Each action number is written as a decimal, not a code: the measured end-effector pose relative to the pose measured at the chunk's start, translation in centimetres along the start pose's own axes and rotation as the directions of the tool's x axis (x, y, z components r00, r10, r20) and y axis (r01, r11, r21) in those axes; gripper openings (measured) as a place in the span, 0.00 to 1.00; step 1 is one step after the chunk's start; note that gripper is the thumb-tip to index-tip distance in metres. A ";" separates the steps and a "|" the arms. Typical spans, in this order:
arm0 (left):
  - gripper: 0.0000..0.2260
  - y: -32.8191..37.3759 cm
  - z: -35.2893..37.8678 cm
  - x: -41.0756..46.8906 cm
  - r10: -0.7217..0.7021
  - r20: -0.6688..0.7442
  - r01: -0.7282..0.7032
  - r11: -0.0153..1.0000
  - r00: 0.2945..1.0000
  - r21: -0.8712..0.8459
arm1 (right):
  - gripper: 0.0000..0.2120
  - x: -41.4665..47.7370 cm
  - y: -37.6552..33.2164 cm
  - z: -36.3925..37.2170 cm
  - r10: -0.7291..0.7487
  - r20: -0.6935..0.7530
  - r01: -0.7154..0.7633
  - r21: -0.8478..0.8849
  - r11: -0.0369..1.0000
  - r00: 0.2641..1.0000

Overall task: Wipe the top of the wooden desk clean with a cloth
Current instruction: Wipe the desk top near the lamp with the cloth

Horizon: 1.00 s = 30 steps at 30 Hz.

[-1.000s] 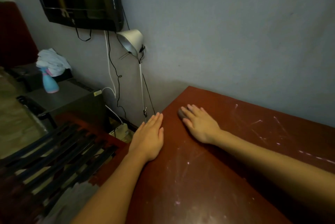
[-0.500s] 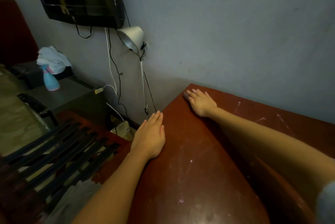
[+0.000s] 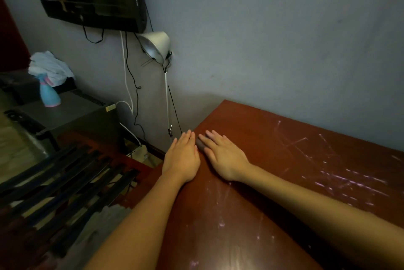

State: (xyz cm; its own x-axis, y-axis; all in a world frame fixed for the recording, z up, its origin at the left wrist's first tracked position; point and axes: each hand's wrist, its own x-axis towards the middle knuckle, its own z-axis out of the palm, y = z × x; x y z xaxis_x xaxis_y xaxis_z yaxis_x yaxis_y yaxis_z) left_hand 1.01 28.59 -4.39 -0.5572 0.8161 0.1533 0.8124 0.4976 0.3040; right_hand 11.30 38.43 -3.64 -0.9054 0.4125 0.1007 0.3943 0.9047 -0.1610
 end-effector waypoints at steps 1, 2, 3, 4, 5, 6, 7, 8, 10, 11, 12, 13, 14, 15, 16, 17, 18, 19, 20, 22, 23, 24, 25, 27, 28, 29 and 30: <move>0.23 0.0 0.0 0.0 0.001 0.000 -0.001 1.000 1.000 -0.002 | 0.23 1.4 0.0 0.1 0.005 0.014 -0.005 0.011 1.000 1.000; 0.23 -0.1 0.0 -0.1 0.003 -0.004 -0.003 1.000 1.000 -0.005 | 0.23 2.9 0.2 0.2 0.014 0.027 -0.014 0.014 1.000 1.000; 0.23 -0.1 0.1 -0.1 0.005 -0.009 -0.005 1.000 1.000 -0.007 | 0.23 4.2 0.6 0.4 0.029 0.040 -0.029 0.013 0.999 0.999; 0.23 -0.1 0.1 -0.1 0.007 -0.013 -0.007 1.000 1.000 -0.008 | 0.23 5.4 1.1 0.4 0.048 0.050 -0.048 0.011 0.999 0.998; 0.23 -0.2 0.1 -0.1 0.008 -0.016 -0.008 1.000 1.000 -0.010 | 0.23 6.4 1.7 0.3 0.070 0.055 -0.071 0.011 0.997 0.996; 0.23 -0.2 0.0 -0.2 0.007 -0.016 -0.008 1.000 1.000 -0.013 | 0.23 7.0 2.5 0.1 0.096 0.056 -0.097 0.015 0.995 0.994; 0.23 -0.2 -0.1 -0.2 0.007 -0.016 -0.007 1.000 1.000 -0.017 | 0.24 7.4 3.5 -0.2 0.129 0.055 -0.130 0.022 0.991 0.990; 0.23 -0.2 -0.1 -0.2 0.006 -0.015 -0.007 1.000 1.000 -0.021 | 0.24 7.3 4.6 -0.6 0.166 0.053 -0.168 0.026 0.985 0.985; 0.23 -0.2 -0.1 -0.2 -0.002 -0.016 0.002 0.999 1.000 -0.037 | 0.24 6.2 6.7 -1.2 0.233 0.048 -0.234 0.011 0.972 0.971; 0.23 -0.2 0.0 -0.2 -0.012 -0.018 0.011 0.999 1.000 -0.044 | 0.24 5.3 7.6 -1.3 0.257 0.045 -0.258 0.000 0.966 0.965; 0.23 -0.1 0.1 -0.2 -0.028 -0.023 0.027 0.999 0.999 -0.047 | 0.25 4.1 8.0 -1.4 0.274 0.040 -0.274 -0.013 0.962 0.961; 0.24 0.0 0.1 -0.2 -0.051 -0.033 0.050 0.998 0.998 -0.041 | 0.25 2.9 8.1 -1.3 0.284 0.035 -0.284 -0.024 0.959 0.958; 0.24 0.0 0.0 -0.1 -0.076 -0.052 0.075 0.997 0.996 -0.026 | 0.25 1.7 7.7 -1.1 0.287 0.032 -0.286 -0.030 0.958 0.957; 0.24 0.2 -0.1 -0.1 -0.100 -0.078 0.100 0.995 0.992 -0.001 | 0.25 0.4 6.9 -1.0 0.280 0.030 -0.279 -0.031 0.960 0.960; 0.24 0.3 -0.3 -0.3 -0.121 -0.104 0.125 0.992 0.987 0.030 | 0.25 -1.0 5.9 -0.8 0.261 0.030 -0.261 -0.029 0.965 0.965; 0.25 0.5 -0.6 -0.7 -0.134 -0.121 0.142 0.988 0.984 0.058 | 0.25 -2.5 4.4 -0.7 0.230 0.029 -0.229 -0.027 0.973 0.973; 0.25 0.8 -0.8 -1.1 -0.139 -0.120 0.149 0.986 0.983 0.075 | 0.27 -3.9 2.7 -0.7 0.192 0.035 -0.191 -0.030 0.981 0.981; 0.25 0.9 -1.1 -1.6 -0.140 -0.102 0.148 0.986 0.985 0.078 | 0.33 -5.3 0.7 -0.7 0.141 0.038 -0.140 -0.029 0.990 0.989; 0.25 0.8 -1.4 -2.1 -0.143 -0.077 0.149 0.986 0.987 0.073 | 0.40 -6.5 -1.2 -0.6 0.081 0.028 -0.080 -0.019 0.997 0.996; 0.25 0.1 -2.6 -3.0 -0.160 -0.036 0.162 0.984 0.987 0.075 | 0.44 -7.6 -4.2 -0.2 0.006 0.023 -0.006 0.007 1.000 1.000; 0.25 -0.5 -3.5 -3.5 -0.174 -0.028 0.176 0.981 0.984 0.083 | 0.38 -7.3 -5.3 0.0 -0.028 0.029 0.027 0.035 0.999 0.999; 0.24 -1.2 -4.4 -4.3 -0.193 -0.020 0.194 0.976 0.981 0.096 | 0.31 -6.6 -6.2 0.2 -0.057 0.043 0.055 0.051 0.997 0.997; 0.24 -2.0 -5.3 -5.4 -0.216 -0.007 0.216 0.970 0.976 0.108 | 0.26 -5.6 -7.0 0.4 -0.081 0.058 0.078 0.058 0.995 0.995; 0.24 -3.2 -6.9 -7.8 -0.240 0.036 0.234 0.965 0.970 0.118 | 0.23 -3.0 -8.0 0.9 -0.117 0.079 0.112 0.064 0.992 0.990; 0.24 -3.5 -7.6 -9.2 -0.231 0.059 0.223 0.968 0.971 0.119 | 0.23 -1.7 -8.3 1.0 -0.126 0.090 0.120 0.071 0.990 0.988; 0.24 -3.7 -8.1 -10.7 -0.213 0.072 0.203 0.972 0.974 0.119 | 0.23 -0.4 -8.3 1.1 -0.125 0.097 0.118 0.075 0.990 0.987; 0.25 -3.7 -8.4 -12.4 -0.194 0.073 0.184 0.975 0.978 0.121 | 0.23 0.7 -8.1 1.0 -0.112 0.102 0.104 0.077 0.992 0.988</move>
State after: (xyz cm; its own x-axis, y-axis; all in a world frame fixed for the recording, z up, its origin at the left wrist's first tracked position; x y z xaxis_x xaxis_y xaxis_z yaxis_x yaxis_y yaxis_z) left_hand 3.44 14.16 0.48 -0.6902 0.7233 0.0220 0.7103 0.6714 0.2112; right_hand 7.26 31.25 -3.28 -0.9552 0.2956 0.0172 0.2844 0.9321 -0.2245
